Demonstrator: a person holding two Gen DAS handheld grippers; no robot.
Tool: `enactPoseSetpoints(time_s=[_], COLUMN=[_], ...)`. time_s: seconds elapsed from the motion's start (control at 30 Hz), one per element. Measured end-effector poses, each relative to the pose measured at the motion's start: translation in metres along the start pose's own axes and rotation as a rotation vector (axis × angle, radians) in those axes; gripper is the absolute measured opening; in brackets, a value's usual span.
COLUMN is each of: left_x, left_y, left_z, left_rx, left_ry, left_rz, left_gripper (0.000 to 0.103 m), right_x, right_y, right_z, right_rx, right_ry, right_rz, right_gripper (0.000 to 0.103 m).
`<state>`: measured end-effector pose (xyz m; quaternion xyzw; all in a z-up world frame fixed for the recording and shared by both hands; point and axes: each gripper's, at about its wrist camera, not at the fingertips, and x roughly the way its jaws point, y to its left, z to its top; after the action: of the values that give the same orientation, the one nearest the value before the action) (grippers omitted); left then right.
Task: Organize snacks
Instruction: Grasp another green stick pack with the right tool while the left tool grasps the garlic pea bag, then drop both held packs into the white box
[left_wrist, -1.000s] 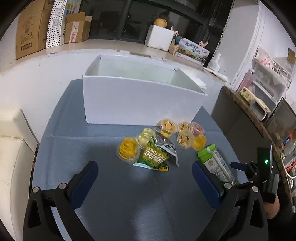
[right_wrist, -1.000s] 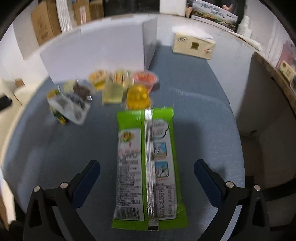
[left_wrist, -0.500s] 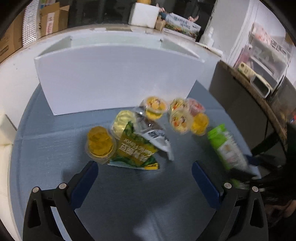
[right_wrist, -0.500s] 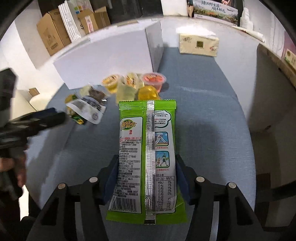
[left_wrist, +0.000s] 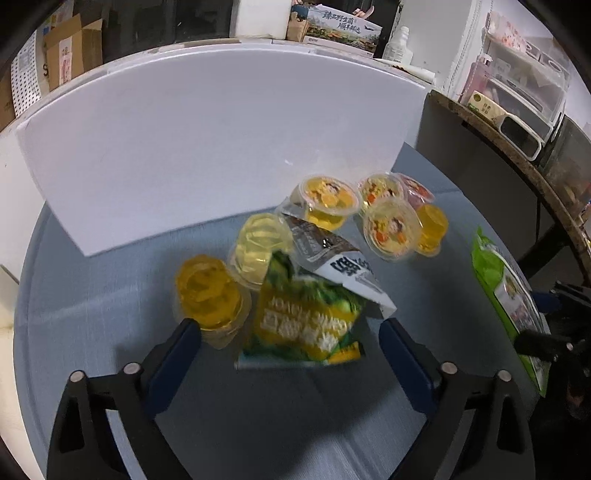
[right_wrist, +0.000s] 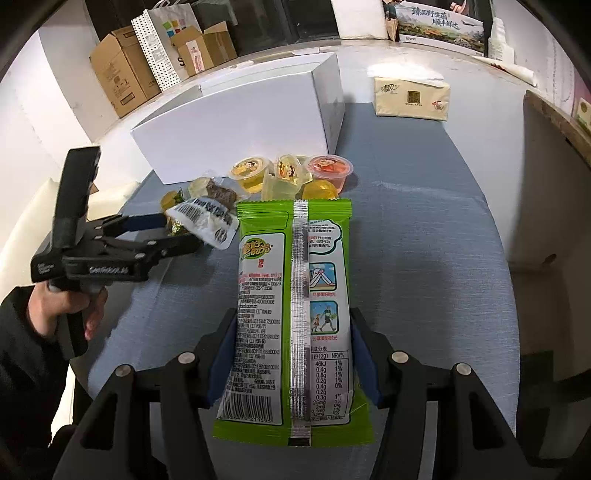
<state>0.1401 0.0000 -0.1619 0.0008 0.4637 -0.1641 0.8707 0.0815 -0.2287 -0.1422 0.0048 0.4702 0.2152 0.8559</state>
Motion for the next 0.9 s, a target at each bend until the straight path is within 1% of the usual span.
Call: enactPoseSetpoints(time_s=[0.03, 0.07, 0.1, 0.13, 0.17, 0.23, 0.3, 0.47, 0.6, 0.67, 0.73, 0.8, 0.87, 0.9], left_x=[0.0, -0.002, 0.0, -0.001, -0.001, -0.007, -0.013, -0.049, -0.093, -0.112, -0.126, -0.136, -0.142, -0.145], left_y=[0.0, 0.001, 0.003, 0.006, 0.007, 0.004, 0.003, 0.0, -0.005, 0.001, 0.008, 0.018, 0.028, 0.035], left_z=[0.002, 0.003, 0.005, 0.005, 0.005, -0.001, -0.006, -0.018, -0.021, -0.013, 0.002, 0.022, 0.041, 0.057], left_rx=[0.007, 0.003, -0.014, -0.039, -0.042, -0.024, -0.031, -0.071, -0.09, -0.101, -0.111, -0.116, -0.132, -0.134], left_ry=[-0.006, -0.013, -0.016, -0.014, -0.015, -0.021, -0.03, -0.099, -0.19, -0.227, -0.263, -0.296, -0.323, -0.339], left_rz=[0.008, 0.002, -0.012, -0.034, -0.047, -0.059, -0.071, -0.095, -0.114, -0.122, -0.111, -0.098, -0.103, -0.101], left_gripper=[0.082, 0.055, 0.052, 0.051, 0.051, 0.05, 0.05, 0.05, 0.05, 0.05, 0.05, 0.05, 0.05, 0.05], right_x=[0.001, 0.001, 0.001, 0.001, 0.001, 0.001, -0.001, -0.007, -0.016, -0.022, -0.028, -0.034, -0.035, -0.035], right_y=[0.0, -0.001, 0.0, 0.0, -0.001, -0.001, 0.001, 0.007, 0.013, 0.015, 0.016, 0.02, 0.022, 0.024], right_z=[0.0, 0.0, 0.001, 0.001, 0.001, 0.001, 0.002, 0.005, 0.015, 0.028, 0.045, 0.072, 0.1, 0.118], right_rx=[0.0, 0.0, -0.002, -0.004, -0.005, -0.006, -0.009, -0.02, -0.026, -0.022, -0.022, -0.027, -0.033, -0.035], right_ry=[0.001, 0.001, 0.002, 0.003, 0.003, 0.003, -0.001, -0.02, -0.063, -0.093, -0.128, -0.172, -0.202, -0.221], right_rz=[0.0, 0.0, 0.0, 0.001, 0.001, 0.002, 0.003, 0.022, 0.049, 0.075, 0.1, 0.116, 0.113, 0.113], right_gripper=[0.062, 0.062, 0.062, 0.062, 0.062, 0.062, 0.062, 0.062, 0.062, 0.062, 0.062, 0.062, 0.062, 0.062])
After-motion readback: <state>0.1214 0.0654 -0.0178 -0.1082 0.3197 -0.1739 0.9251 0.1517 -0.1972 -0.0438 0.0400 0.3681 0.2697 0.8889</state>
